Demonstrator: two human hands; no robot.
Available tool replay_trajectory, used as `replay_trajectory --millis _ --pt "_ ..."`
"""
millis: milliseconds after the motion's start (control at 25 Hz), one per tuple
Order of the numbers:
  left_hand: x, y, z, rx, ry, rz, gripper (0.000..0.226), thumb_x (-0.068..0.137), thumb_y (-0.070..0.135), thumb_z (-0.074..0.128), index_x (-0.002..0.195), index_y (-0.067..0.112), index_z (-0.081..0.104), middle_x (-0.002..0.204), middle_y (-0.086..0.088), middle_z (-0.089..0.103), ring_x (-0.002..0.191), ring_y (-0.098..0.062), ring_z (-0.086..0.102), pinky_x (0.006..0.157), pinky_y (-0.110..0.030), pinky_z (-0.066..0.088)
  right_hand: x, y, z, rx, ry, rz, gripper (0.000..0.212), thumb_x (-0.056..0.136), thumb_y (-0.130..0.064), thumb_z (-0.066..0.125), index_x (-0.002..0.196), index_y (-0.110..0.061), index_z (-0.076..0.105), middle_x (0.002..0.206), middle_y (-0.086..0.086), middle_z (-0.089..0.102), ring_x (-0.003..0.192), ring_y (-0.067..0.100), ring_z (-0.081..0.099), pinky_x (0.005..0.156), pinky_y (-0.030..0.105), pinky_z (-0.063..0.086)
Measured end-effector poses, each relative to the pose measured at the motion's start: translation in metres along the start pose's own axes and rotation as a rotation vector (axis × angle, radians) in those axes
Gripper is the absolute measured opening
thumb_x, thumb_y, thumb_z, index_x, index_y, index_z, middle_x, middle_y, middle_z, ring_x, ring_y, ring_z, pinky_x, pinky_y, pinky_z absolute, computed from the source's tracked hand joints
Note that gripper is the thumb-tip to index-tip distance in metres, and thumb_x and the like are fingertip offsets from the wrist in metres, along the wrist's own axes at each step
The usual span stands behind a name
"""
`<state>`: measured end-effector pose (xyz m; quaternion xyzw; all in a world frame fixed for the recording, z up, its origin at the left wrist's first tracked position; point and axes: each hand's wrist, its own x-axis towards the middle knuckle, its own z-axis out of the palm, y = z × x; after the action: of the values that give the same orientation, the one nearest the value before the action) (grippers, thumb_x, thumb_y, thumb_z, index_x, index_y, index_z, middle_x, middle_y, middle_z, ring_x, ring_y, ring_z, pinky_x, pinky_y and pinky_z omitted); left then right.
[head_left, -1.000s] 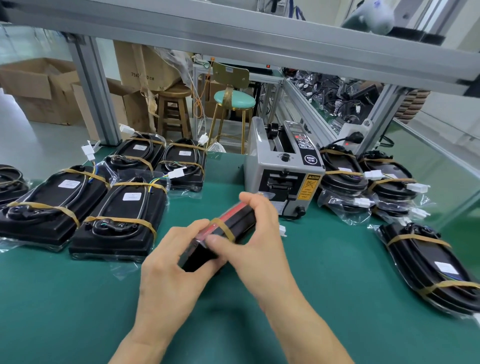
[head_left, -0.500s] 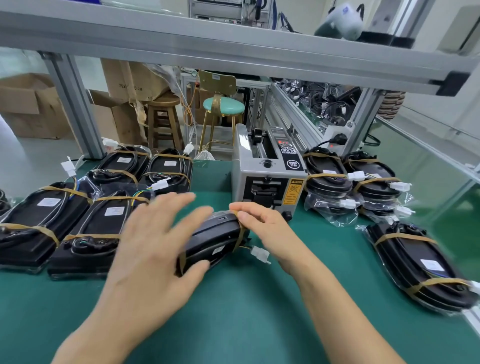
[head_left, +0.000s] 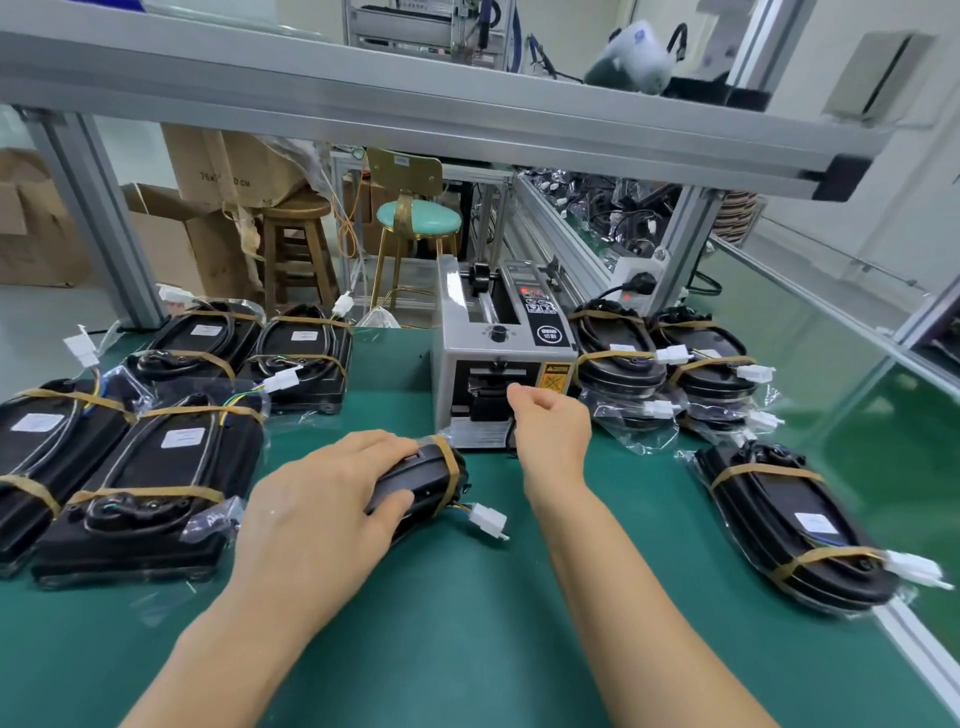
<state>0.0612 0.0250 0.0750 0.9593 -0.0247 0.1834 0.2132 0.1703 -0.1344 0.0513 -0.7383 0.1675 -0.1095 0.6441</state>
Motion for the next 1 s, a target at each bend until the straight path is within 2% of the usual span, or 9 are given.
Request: replay_trajectory --millis 80,160,440,560,640,720,800,920,1000 --pt "0.000 0.000 0.000 0.005 -0.004 0.000 0.035 0.075 0.024 0.076 0.107 0.035 0.068 0.112 0.024 0.065 0.094 -0.016 0.066 0.072 -0.030 0.049 0.003 -0.003 0.007 0.030 0.016 0.047 0.024 0.087 -0.027 0.068 0.064 -0.029 0.062 0.078 -0.013 0.066 0.084 0.013 0.060 0.078 0.029 0.043" --pt "0.000 0.000 0.001 0.008 -0.001 0.001 0.035 0.076 0.025 0.075 0.109 0.035 0.067 0.113 0.024 0.064 0.095 -0.016 0.066 0.073 -0.030 0.049 0.009 -0.003 0.012 0.063 0.059 0.098 0.022 0.084 -0.026 0.072 0.066 -0.030 0.061 0.082 -0.008 0.067 0.088 0.016 0.061 0.080 0.030 0.045" --pt "-0.001 0.001 0.001 -0.004 0.014 -0.009 0.036 0.077 0.027 0.073 0.111 0.037 0.066 0.114 0.024 0.063 0.098 -0.015 0.065 0.075 -0.031 0.049 0.006 -0.010 0.027 0.238 0.148 0.223 0.019 0.084 -0.014 0.071 0.069 -0.022 0.062 0.071 -0.008 0.060 0.073 0.013 0.055 0.066 0.024 0.041" --pt "-0.001 -0.001 0.002 -0.012 0.017 -0.022 0.039 0.077 0.033 0.071 0.114 0.043 0.061 0.117 0.028 0.060 0.103 -0.012 0.062 0.079 -0.028 0.047 -0.018 -0.017 0.007 0.304 -0.076 0.283 0.015 0.085 -0.021 0.070 0.070 -0.020 0.065 0.069 -0.003 0.057 0.064 0.011 0.051 0.059 0.020 0.036" --pt "-0.001 -0.002 0.005 -0.026 0.046 -0.042 0.040 0.073 0.033 0.074 0.111 0.042 0.062 0.113 0.024 0.063 0.100 -0.015 0.063 0.077 -0.028 0.044 -0.047 -0.016 -0.007 0.283 -0.353 0.213 0.012 0.081 -0.026 0.072 0.075 -0.016 0.073 0.076 -0.002 0.065 0.071 -0.002 0.061 0.062 0.011 0.040" --pt "0.001 0.001 0.006 -0.020 0.064 -0.079 0.040 0.070 0.033 0.078 0.107 0.039 0.063 0.105 0.018 0.068 0.095 -0.020 0.064 0.073 -0.030 0.044 -0.072 -0.011 -0.012 0.262 -0.507 0.152 0.007 0.075 -0.026 0.076 0.073 -0.020 0.077 0.096 -0.013 0.067 0.085 -0.016 0.060 0.073 0.012 0.044" --pt "0.001 0.003 0.006 0.000 0.070 -0.102 0.039 0.067 0.035 0.079 0.103 0.037 0.063 0.095 0.012 0.071 0.089 -0.024 0.065 0.068 -0.030 0.042 -0.083 -0.002 -0.008 0.253 -0.488 0.100 0.011 0.079 -0.018 0.074 0.069 -0.018 0.078 0.119 -0.018 0.058 0.104 -0.016 0.054 0.082 0.016 0.040" --pt "0.000 0.005 0.004 0.006 0.088 -0.101 0.039 0.064 0.034 0.082 0.098 0.034 0.064 0.086 0.008 0.071 0.082 -0.028 0.065 0.062 -0.029 0.037 -0.083 0.005 -0.003 0.279 -0.437 0.072 0.014 0.083 -0.009 0.069 0.072 -0.014 0.077 0.127 -0.011 0.054 0.092 -0.028 0.050 0.081 0.012 0.038" --pt "-0.001 0.005 0.004 0.004 0.093 -0.094 0.039 0.062 0.032 0.083 0.096 0.032 0.065 0.084 0.008 0.071 0.079 -0.028 0.065 0.061 -0.028 0.035 -0.083 0.008 -0.001 0.303 -0.425 0.072 0.013 0.083 -0.009 0.069 0.074 -0.011 0.077 0.126 -0.009 0.054 0.087 -0.029 0.051 0.076 0.007 0.039"
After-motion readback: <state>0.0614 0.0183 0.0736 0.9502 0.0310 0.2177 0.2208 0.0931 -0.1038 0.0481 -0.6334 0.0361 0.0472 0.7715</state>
